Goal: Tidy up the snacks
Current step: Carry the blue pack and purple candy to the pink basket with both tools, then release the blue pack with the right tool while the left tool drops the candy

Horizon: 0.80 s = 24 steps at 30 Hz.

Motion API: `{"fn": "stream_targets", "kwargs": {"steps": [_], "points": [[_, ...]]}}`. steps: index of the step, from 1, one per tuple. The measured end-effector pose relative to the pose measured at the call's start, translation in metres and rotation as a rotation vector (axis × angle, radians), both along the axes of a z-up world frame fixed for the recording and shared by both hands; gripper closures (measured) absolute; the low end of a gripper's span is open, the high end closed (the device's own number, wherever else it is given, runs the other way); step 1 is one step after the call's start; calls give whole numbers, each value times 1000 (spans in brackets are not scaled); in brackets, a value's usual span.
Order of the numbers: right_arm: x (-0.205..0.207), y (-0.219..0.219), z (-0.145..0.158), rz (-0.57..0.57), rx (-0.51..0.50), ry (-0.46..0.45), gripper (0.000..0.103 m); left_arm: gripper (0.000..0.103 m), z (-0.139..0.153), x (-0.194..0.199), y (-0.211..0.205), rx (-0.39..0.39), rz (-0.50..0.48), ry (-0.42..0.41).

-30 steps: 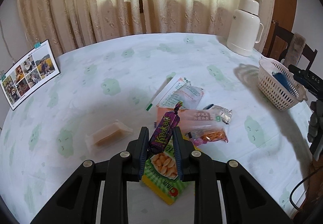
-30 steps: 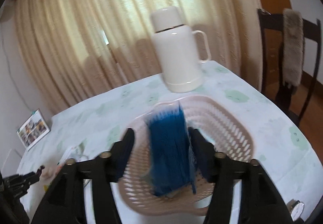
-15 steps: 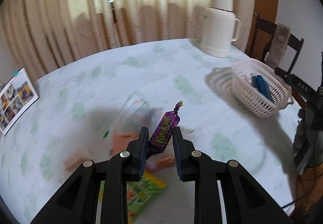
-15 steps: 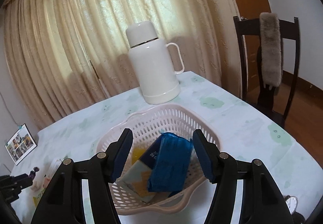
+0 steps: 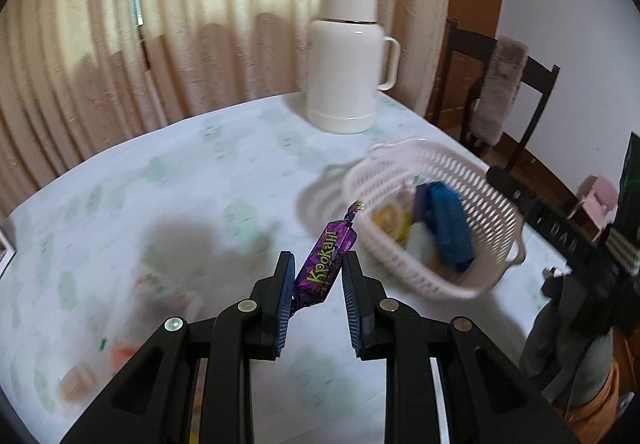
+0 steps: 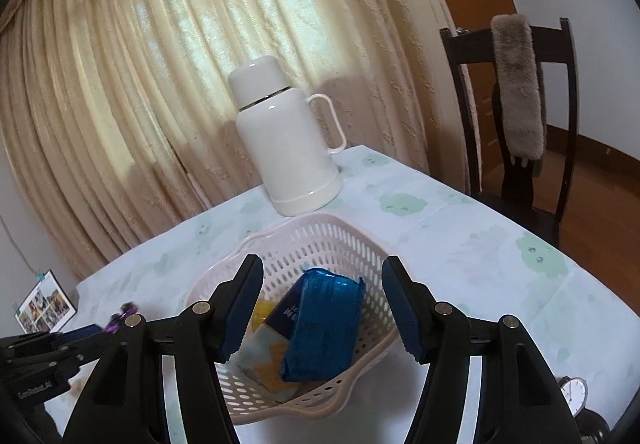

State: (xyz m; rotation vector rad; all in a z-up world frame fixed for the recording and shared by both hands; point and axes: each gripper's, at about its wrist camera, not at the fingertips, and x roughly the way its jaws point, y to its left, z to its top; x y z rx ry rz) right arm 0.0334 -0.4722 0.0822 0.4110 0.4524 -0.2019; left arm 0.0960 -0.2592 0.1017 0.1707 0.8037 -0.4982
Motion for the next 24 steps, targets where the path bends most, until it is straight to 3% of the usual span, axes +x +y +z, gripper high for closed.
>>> {"fn": "stream_targets", "kwargs": {"steps": [4, 14, 16, 17, 18, 24], "points": [[1, -8, -3, -10, 38, 16, 40, 82, 0, 10, -29, -14, -37, 22], [-10, -10, 6, -60, 21, -42, 40, 79, -2, 24, -72, -40, -84, 52], [-11, -11, 6, -60, 25, -46, 40, 61, -5, 28, -78, -37, -84, 69], [-11, -11, 6, -60, 23, -44, 40, 45, -7, 30, -78, -39, -73, 77], [-11, -11, 6, -58, 23, -43, 41, 40, -8, 32, -75, -48, -44, 78], [-13, -13, 9, -61, 36, -52, 40, 40, -11, 36, -60, -50, -6, 79]]}}
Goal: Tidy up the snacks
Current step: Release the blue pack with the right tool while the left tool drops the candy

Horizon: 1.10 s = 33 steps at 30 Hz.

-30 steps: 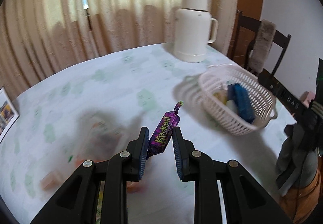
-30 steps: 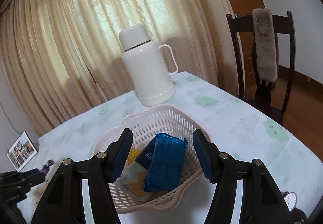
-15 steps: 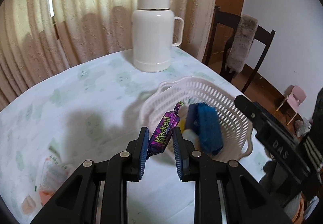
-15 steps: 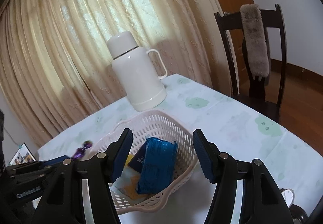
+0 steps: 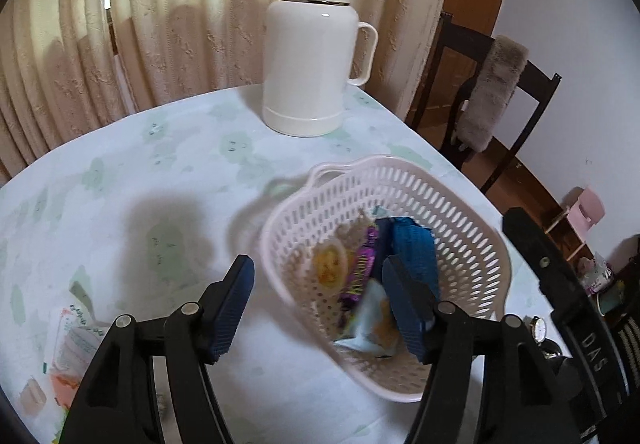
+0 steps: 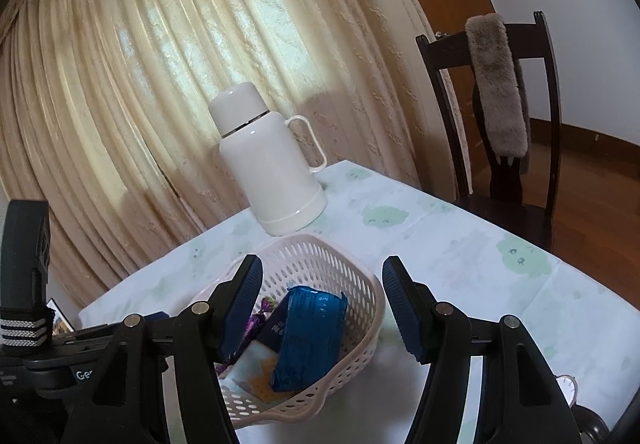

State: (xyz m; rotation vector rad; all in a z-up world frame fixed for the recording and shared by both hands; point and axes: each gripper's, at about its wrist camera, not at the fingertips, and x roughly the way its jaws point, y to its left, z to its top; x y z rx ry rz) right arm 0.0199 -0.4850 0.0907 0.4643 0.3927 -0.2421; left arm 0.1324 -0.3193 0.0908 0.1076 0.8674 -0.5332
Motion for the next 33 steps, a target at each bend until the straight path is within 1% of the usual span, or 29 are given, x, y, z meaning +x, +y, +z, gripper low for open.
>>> {"fn": "stream_targets", "kwargs": {"steps": [11, 20, 26, 29, 31, 33], "points": [[2, 6, 0, 19, -17, -8, 40, 40, 1, -4, 23, 29, 52, -23], [1, 14, 1, 51, -50, -22, 40, 39, 2, -5, 55, 46, 131, -38], [2, 18, 1, 76, -65, -20, 39, 36, 2, -8, 81, 60, 189, -50], [1, 20, 1, 83, -76, -26, 39, 36, 2, -10, 94, 82, 223, -75], [1, 22, 1, 88, -81, -28, 39, 32, 1, -12, 102, 95, 239, -86], [1, 24, 1, 97, -84, -30, 39, 31, -1, -14, 112, 101, 255, -87]]}}
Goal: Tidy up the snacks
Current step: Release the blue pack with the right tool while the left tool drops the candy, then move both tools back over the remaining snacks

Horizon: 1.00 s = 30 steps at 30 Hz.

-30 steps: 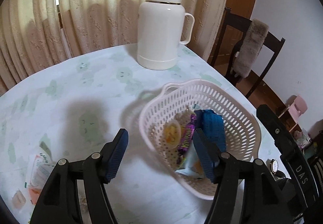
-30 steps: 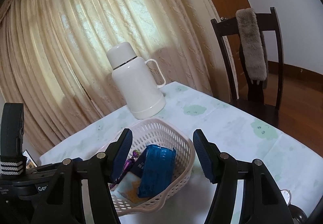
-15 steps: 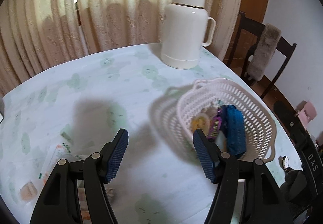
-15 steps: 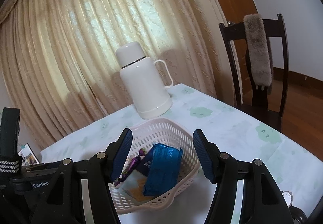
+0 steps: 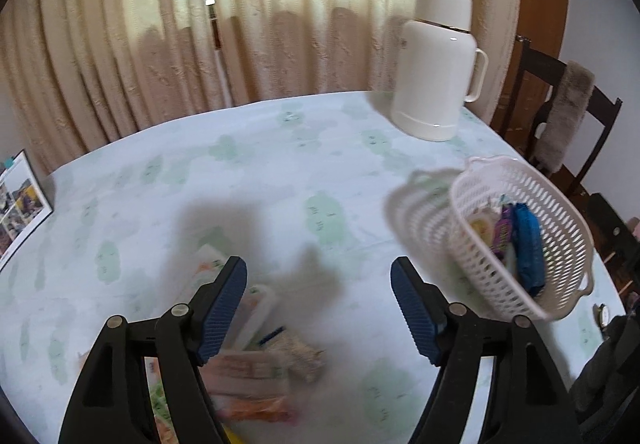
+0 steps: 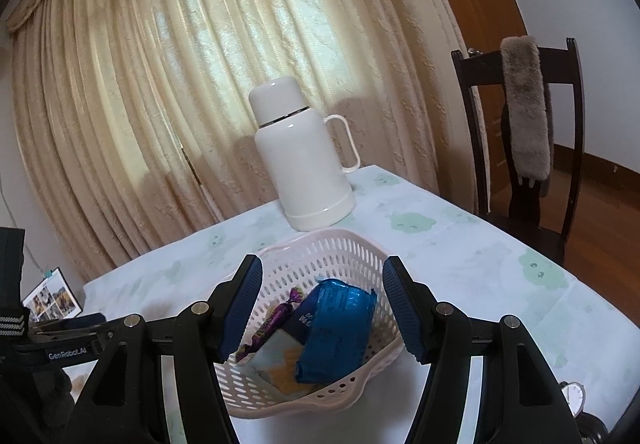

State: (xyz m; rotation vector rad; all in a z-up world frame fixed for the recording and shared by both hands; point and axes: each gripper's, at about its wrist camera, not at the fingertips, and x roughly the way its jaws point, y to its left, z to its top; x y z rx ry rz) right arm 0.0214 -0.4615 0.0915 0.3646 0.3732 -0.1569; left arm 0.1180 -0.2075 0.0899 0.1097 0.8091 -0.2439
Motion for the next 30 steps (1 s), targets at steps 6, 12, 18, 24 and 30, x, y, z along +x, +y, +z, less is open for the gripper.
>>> {"fn": "stream_targets", "kwargs": {"steps": [6, 12, 18, 24, 30], "points": [[-1, 8, 2, 24, -29, -18, 39, 31, -5, -6, 32, -2, 52, 2], [0, 21, 2, 63, -74, -20, 39, 31, -15, -7, 68, 0, 123, 27], [3, 32, -1, 100, -108, -4, 39, 31, -23, -8, 113, 7, 205, 53], [5, 40, -5, 115, -125, 17, 39, 30, -29, -15, 152, 19, 264, 57], [7, 44, -8, 109, -149, 31, 39, 30, -39, -21, 193, 26, 339, 78]]}}
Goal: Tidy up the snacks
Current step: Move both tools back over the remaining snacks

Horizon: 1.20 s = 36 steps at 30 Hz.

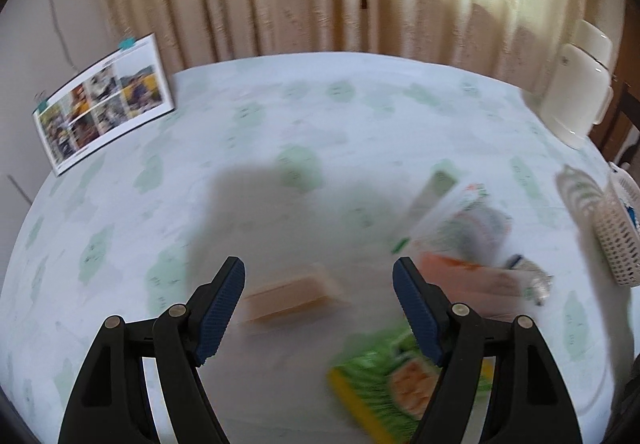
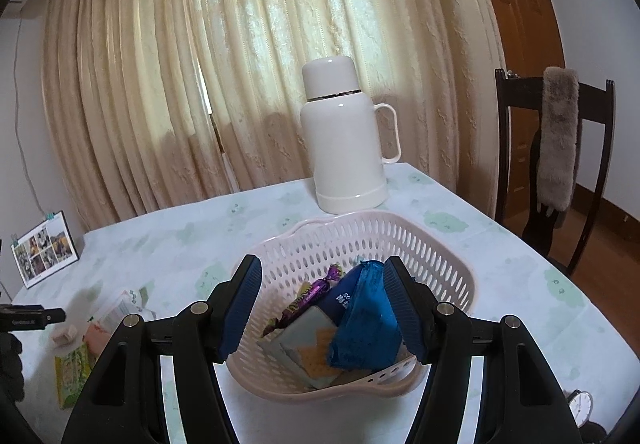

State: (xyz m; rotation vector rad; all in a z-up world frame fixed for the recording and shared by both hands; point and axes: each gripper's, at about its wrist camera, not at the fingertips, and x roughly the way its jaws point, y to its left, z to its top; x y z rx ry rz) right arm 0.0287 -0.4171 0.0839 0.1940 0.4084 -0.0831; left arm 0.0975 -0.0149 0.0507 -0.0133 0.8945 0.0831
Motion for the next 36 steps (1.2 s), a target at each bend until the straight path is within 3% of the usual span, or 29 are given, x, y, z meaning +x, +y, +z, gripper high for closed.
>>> {"fn": "stream_targets", "kwargs": {"steps": [8, 15, 24, 29, 36], "points": [[-13, 17, 3, 65, 80, -12, 39, 29, -20, 0, 22, 11, 4, 40], [-16, 53, -6, 163, 38, 23, 38, 23, -35, 2, 22, 15, -27, 64], [-6, 51, -15, 156, 61, 75, 38, 21, -44, -5, 21, 4, -58, 103], [-8, 56, -15, 156, 16, 69, 38, 21, -40, -13, 18, 16, -79, 84], [-8, 73, -16, 189, -55, 72, 38, 21, -37, -3, 15, 112, -119, 59]]}}
